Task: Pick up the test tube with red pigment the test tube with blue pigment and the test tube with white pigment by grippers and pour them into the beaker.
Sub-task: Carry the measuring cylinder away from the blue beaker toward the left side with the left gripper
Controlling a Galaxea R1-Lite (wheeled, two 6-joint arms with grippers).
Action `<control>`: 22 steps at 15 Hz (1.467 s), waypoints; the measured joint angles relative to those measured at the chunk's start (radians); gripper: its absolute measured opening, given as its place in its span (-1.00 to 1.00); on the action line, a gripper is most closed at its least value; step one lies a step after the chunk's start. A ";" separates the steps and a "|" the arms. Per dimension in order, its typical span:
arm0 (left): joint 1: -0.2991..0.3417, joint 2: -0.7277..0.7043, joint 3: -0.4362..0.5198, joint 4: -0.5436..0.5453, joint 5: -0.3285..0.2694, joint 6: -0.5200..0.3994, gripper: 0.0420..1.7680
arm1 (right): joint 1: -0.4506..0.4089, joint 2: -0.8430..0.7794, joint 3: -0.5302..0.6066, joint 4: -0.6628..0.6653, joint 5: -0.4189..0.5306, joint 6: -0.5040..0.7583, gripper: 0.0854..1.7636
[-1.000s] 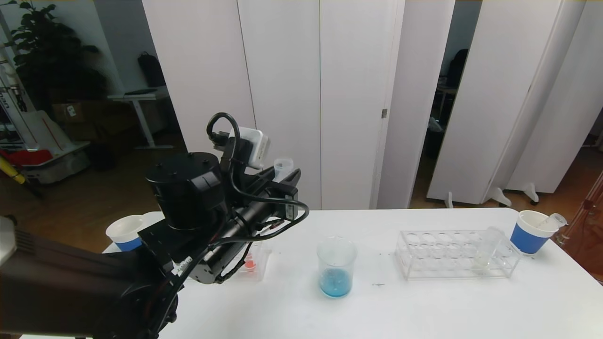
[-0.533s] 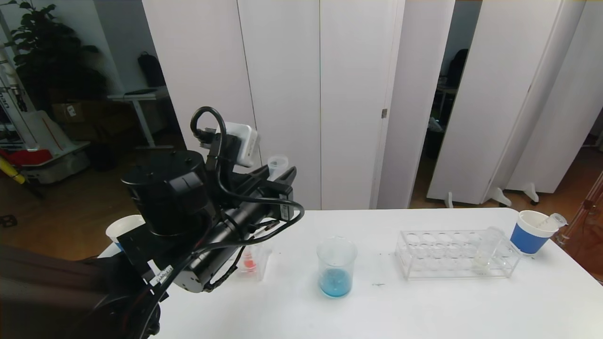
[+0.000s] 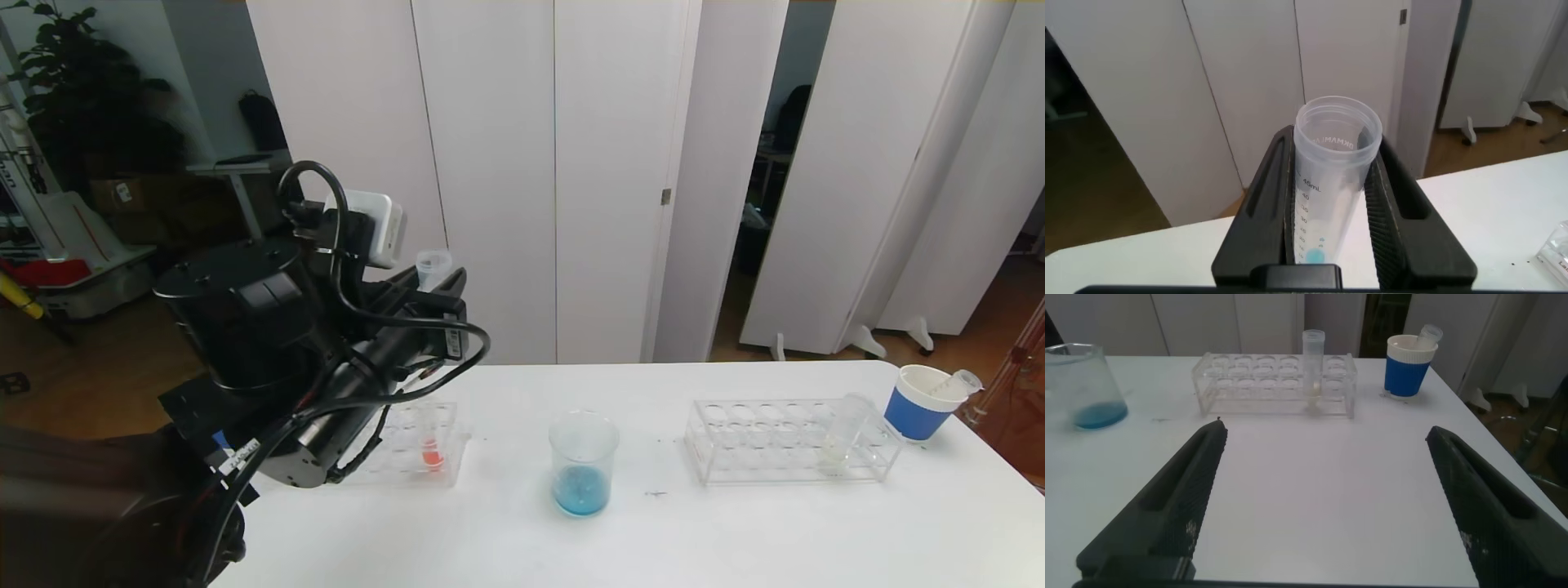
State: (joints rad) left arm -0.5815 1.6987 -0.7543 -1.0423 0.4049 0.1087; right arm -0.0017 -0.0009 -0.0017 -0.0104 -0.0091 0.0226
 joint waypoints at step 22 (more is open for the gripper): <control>0.647 0.060 -0.061 -0.215 -0.016 0.158 -0.37 | 0.000 0.000 0.000 0.000 0.000 0.000 0.98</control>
State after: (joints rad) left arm 0.0653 1.7587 -0.8153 -1.2570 0.3891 0.2670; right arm -0.0017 -0.0009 -0.0017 -0.0104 -0.0091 0.0230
